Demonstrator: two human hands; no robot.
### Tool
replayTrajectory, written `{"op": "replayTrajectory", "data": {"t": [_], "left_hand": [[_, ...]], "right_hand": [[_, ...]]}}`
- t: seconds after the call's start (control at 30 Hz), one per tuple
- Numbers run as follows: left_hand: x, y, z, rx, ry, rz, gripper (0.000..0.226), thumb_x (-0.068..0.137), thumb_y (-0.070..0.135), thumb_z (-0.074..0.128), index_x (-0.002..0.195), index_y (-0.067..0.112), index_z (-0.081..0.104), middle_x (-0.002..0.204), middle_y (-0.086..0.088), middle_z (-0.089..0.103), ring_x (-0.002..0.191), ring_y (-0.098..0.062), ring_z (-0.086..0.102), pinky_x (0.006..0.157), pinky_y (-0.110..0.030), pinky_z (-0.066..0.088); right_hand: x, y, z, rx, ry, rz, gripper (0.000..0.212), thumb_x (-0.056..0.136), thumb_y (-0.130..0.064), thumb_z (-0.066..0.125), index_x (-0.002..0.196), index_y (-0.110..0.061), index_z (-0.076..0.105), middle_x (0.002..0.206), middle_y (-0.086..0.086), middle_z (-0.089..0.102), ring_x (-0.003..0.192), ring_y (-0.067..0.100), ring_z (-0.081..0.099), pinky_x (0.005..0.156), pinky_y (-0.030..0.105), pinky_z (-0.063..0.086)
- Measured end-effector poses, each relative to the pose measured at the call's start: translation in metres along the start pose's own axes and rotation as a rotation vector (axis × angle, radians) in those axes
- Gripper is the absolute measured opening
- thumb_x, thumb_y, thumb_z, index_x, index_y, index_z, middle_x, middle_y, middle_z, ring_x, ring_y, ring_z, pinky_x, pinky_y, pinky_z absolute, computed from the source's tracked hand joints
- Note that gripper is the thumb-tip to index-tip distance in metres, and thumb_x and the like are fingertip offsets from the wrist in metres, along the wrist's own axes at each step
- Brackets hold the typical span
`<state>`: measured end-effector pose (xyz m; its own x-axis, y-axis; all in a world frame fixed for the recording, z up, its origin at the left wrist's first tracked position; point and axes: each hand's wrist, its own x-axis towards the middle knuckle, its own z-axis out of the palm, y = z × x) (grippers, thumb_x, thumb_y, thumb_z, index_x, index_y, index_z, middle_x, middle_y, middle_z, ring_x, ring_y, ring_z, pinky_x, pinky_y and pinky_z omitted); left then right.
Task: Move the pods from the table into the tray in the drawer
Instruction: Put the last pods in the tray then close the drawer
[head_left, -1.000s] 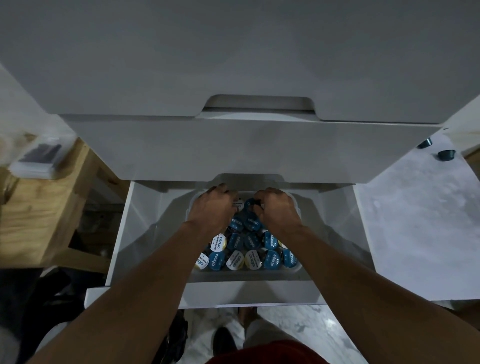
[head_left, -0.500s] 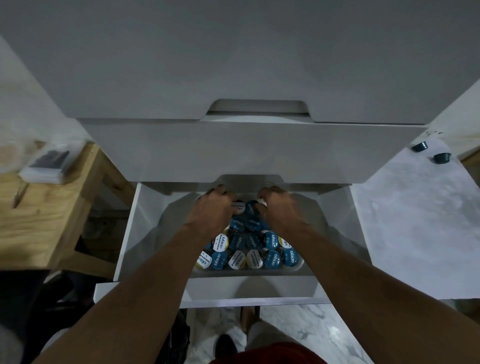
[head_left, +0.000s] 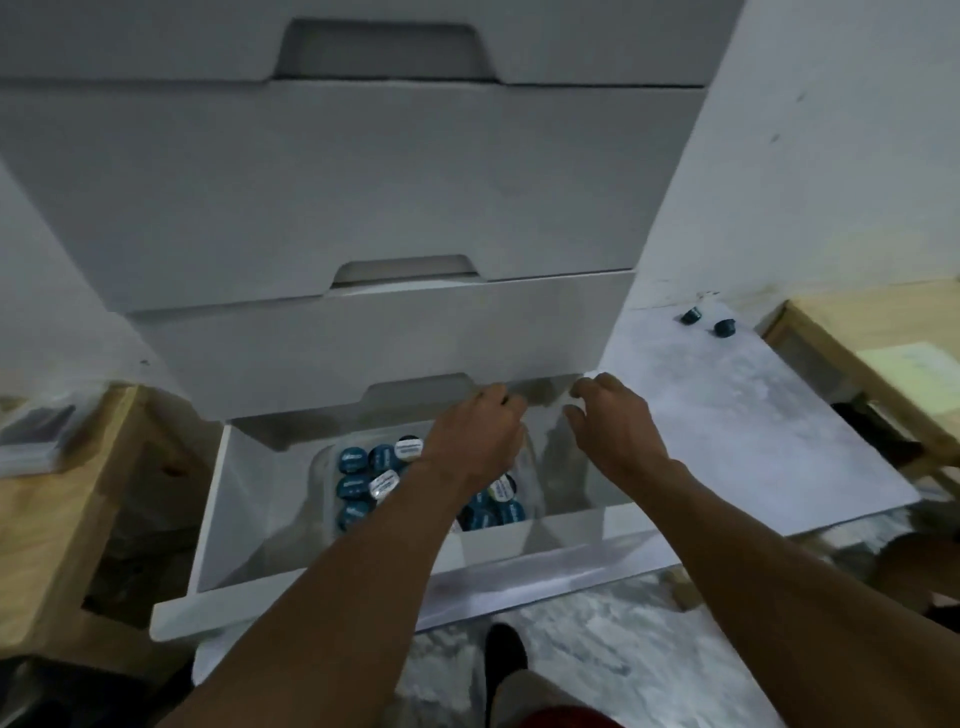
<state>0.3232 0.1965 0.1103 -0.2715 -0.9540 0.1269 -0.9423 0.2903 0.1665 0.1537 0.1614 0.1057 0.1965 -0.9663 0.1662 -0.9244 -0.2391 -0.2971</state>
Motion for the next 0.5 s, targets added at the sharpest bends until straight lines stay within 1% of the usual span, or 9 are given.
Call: {"op": "replayTrajectory", "data": {"t": [0.1, 0.17, 0.2, 0.27, 0.37, 0.43, 0.5], "left_hand": [[0.023, 0.028, -0.004, -0.02, 0.132, 0.094, 0.024, 0.094, 0.022, 0.047, 0.108, 0.006, 0.058, 0.106, -0.015, 0.057, 0.097, -0.036, 0.057, 0.075, -0.044, 0.048], [0.04, 0.046, -0.005, -0.048, 0.205, 0.146, 0.022, 0.092, 0.021, 0.05, 0.105, 0.007, 0.06, 0.101, -0.014, 0.058, 0.092, -0.034, 0.058, 0.07, -0.042, 0.049], [0.049, 0.056, -0.006, -0.06, 0.23, 0.176, 0.022, 0.091, 0.021, 0.052, 0.106, 0.007, 0.06, 0.101, -0.014, 0.059, 0.091, -0.033, 0.059, 0.069, -0.041, 0.05], [0.067, 0.075, -0.005, -0.052, 0.266, 0.229, 0.023, 0.09, 0.023, 0.055, 0.108, 0.008, 0.059, 0.103, -0.012, 0.06, 0.092, -0.031, 0.059, 0.071, -0.04, 0.051], [0.098, 0.104, 0.0, -0.002, 0.319, 0.273, 0.023, 0.086, 0.023, 0.061, 0.104, 0.01, 0.061, 0.1, -0.009, 0.062, 0.085, -0.028, 0.062, 0.065, -0.036, 0.052], [0.12, 0.126, 0.008, 0.006, 0.326, 0.284, 0.022, 0.081, 0.021, 0.067, 0.1, 0.01, 0.063, 0.095, -0.009, 0.064, 0.079, -0.027, 0.063, 0.059, -0.034, 0.052], [0.144, 0.149, 0.02, 0.003, 0.326, 0.283, 0.022, 0.08, 0.02, 0.068, 0.099, 0.009, 0.064, 0.094, -0.008, 0.065, 0.076, -0.027, 0.063, 0.056, -0.032, 0.052]], "right_hand": [[-0.002, 0.03, -0.026, -0.038, 0.072, 0.04, 0.028, 0.091, -0.021, 0.058, 0.112, -0.004, 0.062, 0.107, 0.017, 0.062, 0.094, 0.037, 0.059, 0.08, 0.04, 0.049], [-0.002, 0.052, -0.039, -0.055, 0.109, 0.074, 0.03, 0.09, -0.022, 0.059, 0.115, -0.006, 0.061, 0.109, 0.016, 0.061, 0.094, 0.035, 0.059, 0.08, 0.04, 0.049], [-0.002, 0.063, -0.045, -0.059, 0.123, 0.094, 0.031, 0.091, -0.024, 0.059, 0.117, -0.007, 0.06, 0.112, 0.015, 0.061, 0.096, 0.034, 0.059, 0.082, 0.041, 0.05], [-0.001, 0.085, -0.057, -0.062, 0.153, 0.125, 0.035, 0.091, -0.027, 0.058, 0.121, -0.009, 0.058, 0.117, 0.013, 0.06, 0.1, 0.03, 0.059, 0.086, 0.039, 0.051], [0.002, 0.121, -0.075, -0.047, 0.19, 0.168, 0.039, 0.092, -0.03, 0.058, 0.126, -0.009, 0.056, 0.123, 0.011, 0.059, 0.108, 0.028, 0.058, 0.09, 0.037, 0.049], [0.006, 0.148, -0.085, -0.047, 0.203, 0.181, 0.038, 0.092, -0.03, 0.059, 0.123, -0.008, 0.057, 0.121, 0.012, 0.06, 0.104, 0.028, 0.058, 0.088, 0.036, 0.049], [0.012, 0.181, -0.092, -0.05, 0.206, 0.18, 0.037, 0.092, -0.03, 0.059, 0.121, -0.008, 0.058, 0.119, 0.012, 0.06, 0.102, 0.028, 0.059, 0.086, 0.037, 0.05]]}}
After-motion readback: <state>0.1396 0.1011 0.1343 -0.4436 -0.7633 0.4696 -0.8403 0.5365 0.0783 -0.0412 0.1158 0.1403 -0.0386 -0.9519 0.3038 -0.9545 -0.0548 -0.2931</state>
